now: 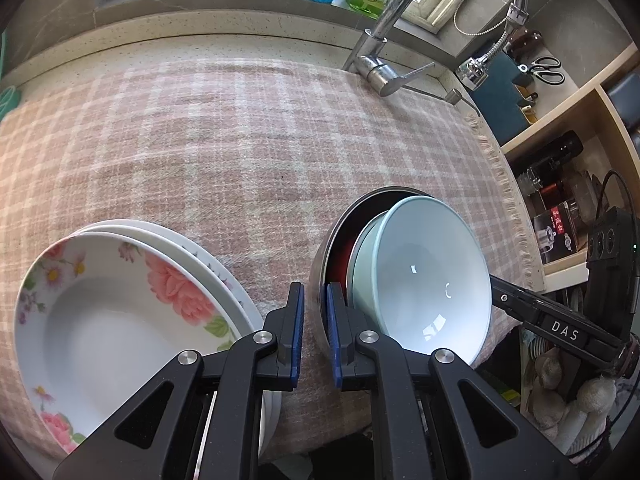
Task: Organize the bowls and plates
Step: 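Lift the nested bowl stack and lower it onto the floral plate stack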
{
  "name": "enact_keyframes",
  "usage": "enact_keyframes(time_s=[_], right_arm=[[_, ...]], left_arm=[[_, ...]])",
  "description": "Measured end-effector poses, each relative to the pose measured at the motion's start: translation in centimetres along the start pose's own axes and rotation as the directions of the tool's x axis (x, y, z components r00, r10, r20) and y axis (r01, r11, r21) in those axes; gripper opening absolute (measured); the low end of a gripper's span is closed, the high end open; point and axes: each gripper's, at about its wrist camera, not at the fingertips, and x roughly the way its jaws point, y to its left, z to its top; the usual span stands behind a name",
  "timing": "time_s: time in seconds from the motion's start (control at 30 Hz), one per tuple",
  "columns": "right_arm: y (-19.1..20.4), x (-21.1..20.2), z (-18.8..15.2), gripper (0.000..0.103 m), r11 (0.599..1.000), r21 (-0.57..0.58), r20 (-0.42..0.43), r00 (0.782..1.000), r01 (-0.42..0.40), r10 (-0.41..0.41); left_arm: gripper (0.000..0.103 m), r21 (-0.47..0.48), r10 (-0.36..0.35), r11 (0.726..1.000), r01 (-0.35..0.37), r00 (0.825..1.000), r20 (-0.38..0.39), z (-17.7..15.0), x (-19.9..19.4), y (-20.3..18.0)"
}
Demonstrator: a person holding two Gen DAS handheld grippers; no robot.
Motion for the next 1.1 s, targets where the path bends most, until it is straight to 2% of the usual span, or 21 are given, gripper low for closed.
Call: enact_keyframes(time_s=[0.17, 0.23, 0.6, 0.87, 1.1], right_arm=[[0.1, 0.3, 0.1, 0.017, 1.0, -0.006, -0.013, 1.0, -0.001, 0.001], [0.2, 0.5, 0.1, 0.013, 1.0, -0.007, -0.019, 1.0, -0.008, 0.008], [0.8, 0.4, 0.2, 0.012, 1.0, -0.02, -0.024, 0.999, 0.022, -0.023], [1.0, -0.2, 0.4, 0.012, 1.0, -0.007, -0.026, 1.0, 0.018, -0.018], [2.7, -1.7, 0.7, 0.012, 0.999, -0.039, -0.007, 1.0, 0.015, -0.015]], left_arm=[[0.007, -0.006, -0.018, 1.0, 0.017, 1.0, -0.016, 0.0, 0.5, 0.1], [0.007, -0.008, -0.021, 1.0, 0.021, 1.0, -0.016, 0.0, 0.5, 0.1], [0.007, -0.027, -0.032, 0.999, 0.031, 0.999, -0.009, -0.1, 0.3, 0.3], [0.006, -0.034, -0.035, 0.999, 0.036, 0.999, 0.019, -0.2, -0.8, 0.2], [0.006, -0.047, -0.041, 0.998, 0.044, 0.997, 0.063, 0.0, -2.7, 0.5]])
